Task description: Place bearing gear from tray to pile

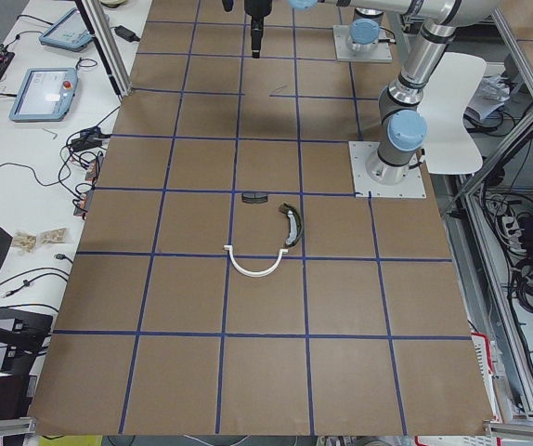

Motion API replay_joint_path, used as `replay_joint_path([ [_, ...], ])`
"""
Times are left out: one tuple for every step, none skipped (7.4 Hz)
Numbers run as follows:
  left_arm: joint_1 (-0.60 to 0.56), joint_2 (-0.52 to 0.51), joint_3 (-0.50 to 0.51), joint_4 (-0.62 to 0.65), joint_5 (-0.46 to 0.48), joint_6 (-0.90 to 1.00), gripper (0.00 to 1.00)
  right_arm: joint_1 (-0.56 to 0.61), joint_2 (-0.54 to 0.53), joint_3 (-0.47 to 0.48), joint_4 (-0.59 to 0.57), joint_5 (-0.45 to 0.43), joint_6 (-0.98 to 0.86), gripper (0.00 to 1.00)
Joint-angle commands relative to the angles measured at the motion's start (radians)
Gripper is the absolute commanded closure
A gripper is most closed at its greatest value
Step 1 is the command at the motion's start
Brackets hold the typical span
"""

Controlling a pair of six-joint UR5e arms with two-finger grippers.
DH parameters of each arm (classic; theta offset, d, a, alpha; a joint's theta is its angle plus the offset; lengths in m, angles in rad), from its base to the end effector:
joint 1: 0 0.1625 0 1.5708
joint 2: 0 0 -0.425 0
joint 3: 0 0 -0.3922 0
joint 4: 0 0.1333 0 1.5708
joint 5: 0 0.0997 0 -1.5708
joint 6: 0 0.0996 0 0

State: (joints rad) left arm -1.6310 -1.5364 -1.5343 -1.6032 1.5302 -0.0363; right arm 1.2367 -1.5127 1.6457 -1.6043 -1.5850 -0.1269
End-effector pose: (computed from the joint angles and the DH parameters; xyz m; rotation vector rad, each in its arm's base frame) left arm -0.1660 -0.4709 0.5194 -0.0382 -3.0984 0.0565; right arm -0.0403 -0.5182 0.4258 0.3225 3.1121 0.1567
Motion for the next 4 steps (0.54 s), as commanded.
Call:
replay_joint_path([
  [0.002, 0.002, 0.002, -0.001, 0.001, 0.001, 0.0, -0.211, 0.045, -0.001, -0.096, -0.009, -0.323, 0.0],
  [-0.001, 0.001, -0.001, -0.001, 0.001, 0.003, 0.0, -0.286, 0.089, 0.003, -0.159, -0.038, -0.444, 0.0],
  [0.0, 0.001, 0.002, -0.003, 0.001, 0.003, 0.0, -0.359, 0.15, 0.002, -0.255, -0.047, -0.565, 0.0],
  [-0.001, 0.001, 0.002, -0.001, -0.001, 0.003, 0.0, -0.408, 0.192, 0.002, -0.331, -0.047, -0.667, 0.0],
])
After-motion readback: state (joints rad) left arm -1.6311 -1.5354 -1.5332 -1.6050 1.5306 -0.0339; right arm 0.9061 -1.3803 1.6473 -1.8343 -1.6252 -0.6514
